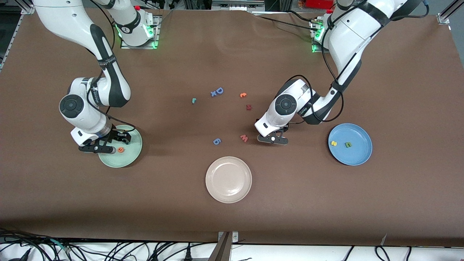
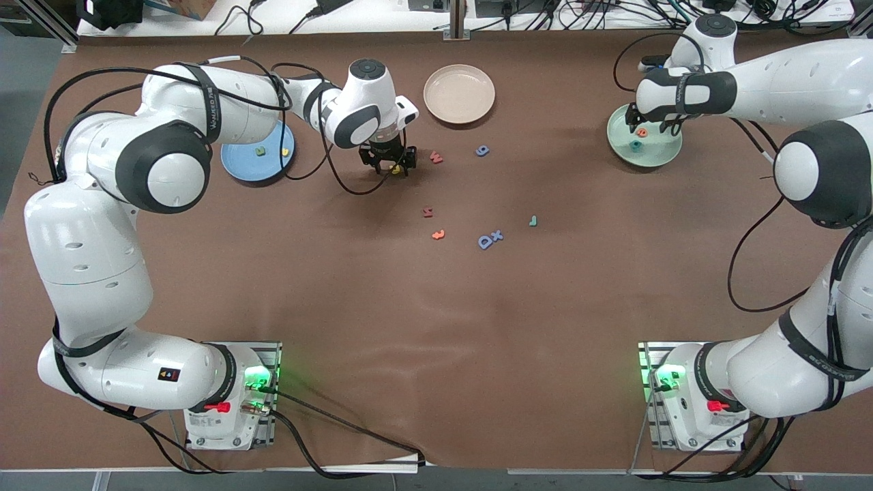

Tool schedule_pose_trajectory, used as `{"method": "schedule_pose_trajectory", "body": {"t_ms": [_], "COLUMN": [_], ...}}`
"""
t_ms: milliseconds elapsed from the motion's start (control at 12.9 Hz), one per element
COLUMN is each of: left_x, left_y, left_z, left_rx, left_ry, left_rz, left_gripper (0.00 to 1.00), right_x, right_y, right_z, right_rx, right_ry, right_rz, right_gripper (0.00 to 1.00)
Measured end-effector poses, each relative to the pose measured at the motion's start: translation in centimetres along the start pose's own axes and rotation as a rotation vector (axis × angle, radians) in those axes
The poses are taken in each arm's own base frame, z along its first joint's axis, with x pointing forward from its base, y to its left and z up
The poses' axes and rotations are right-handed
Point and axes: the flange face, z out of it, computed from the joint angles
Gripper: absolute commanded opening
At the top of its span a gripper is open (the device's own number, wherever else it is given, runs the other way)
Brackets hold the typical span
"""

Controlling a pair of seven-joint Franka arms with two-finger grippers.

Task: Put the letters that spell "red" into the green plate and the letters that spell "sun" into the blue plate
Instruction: 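Place the teal a on the green plate while the left gripper reaches u, then grasp the yellow u and place it on the blue plate with the left gripper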

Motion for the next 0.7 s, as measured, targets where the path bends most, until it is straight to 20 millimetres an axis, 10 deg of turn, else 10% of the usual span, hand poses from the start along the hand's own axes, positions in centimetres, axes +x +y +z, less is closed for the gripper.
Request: {"method": "schedule_pose_trajectory", "body": {"t_ms": [310, 697], "left_x": [0.2, 0.8], "left_y": [-0.3, -0.7], "left_z": [-0.4, -1.0], "left_rx": [-0.001, -0.003], "left_ry": [0.008, 0.019], "left_rz": [-0.031, -0.067], "left_gripper": [0.19, 0.17], "right_x": [-1.0, -5.1], "right_y": [-2.4, -11.3], "right_z": [-1.1, -2.1], "right_rx": [0.028, 0.087], "right_ry": [-0.021, -0.065], "right_rz": [0.067, 0.219], "right_gripper": [1.0, 1.0]}}
